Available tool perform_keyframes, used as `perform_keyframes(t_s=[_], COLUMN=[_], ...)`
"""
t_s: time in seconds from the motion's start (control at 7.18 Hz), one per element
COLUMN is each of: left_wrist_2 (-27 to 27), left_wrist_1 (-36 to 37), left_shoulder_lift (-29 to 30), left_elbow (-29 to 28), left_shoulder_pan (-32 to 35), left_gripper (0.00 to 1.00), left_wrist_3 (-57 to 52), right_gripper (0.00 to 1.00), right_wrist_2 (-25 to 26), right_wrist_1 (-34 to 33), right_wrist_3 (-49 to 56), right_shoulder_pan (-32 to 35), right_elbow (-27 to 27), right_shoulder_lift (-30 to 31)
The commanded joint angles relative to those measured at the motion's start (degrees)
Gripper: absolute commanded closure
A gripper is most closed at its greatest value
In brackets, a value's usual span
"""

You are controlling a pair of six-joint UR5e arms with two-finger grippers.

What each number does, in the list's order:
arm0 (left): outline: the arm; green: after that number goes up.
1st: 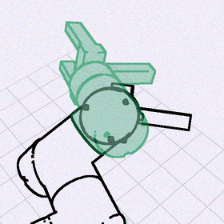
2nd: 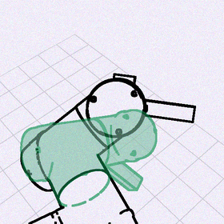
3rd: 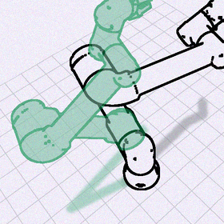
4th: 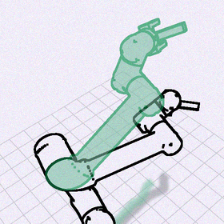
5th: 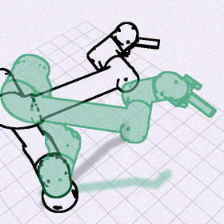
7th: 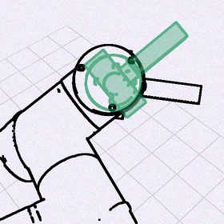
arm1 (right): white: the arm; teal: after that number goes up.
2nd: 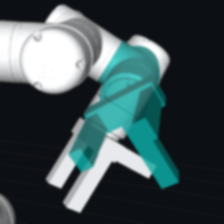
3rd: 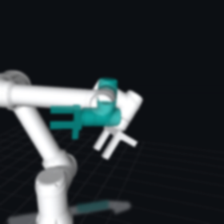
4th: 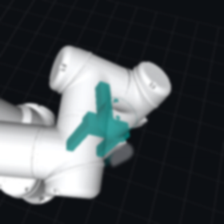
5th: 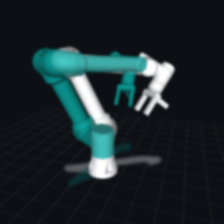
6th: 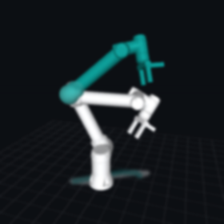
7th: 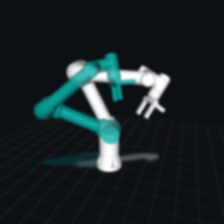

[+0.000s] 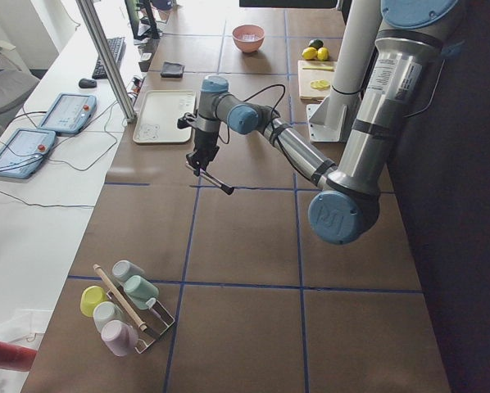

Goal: Mash ice and strawberries in cup
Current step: 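Lay the muddler down on the table and withdraw the left gripper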

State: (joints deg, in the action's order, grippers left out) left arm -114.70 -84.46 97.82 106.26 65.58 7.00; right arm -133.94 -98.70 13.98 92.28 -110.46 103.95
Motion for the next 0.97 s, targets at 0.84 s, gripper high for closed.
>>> perform_keyframes(t_s=[0.84], left_wrist_2=[-5.36], left_wrist_1=[-32.25], left_shoulder_lift=[-8.87], left_elbow=[-18.18], left_shoulder_pan=[0.35], left_gripper=[0.95], left_wrist_3=[27.01], right_gripper=[0.01], right_wrist_2=[0.0], right_wrist_1=[0.0], right_wrist_3=[0.35], right_shoulder_pan=[0.0], right_elbow=[-0.02], right_shoulder_lift=[0.11])
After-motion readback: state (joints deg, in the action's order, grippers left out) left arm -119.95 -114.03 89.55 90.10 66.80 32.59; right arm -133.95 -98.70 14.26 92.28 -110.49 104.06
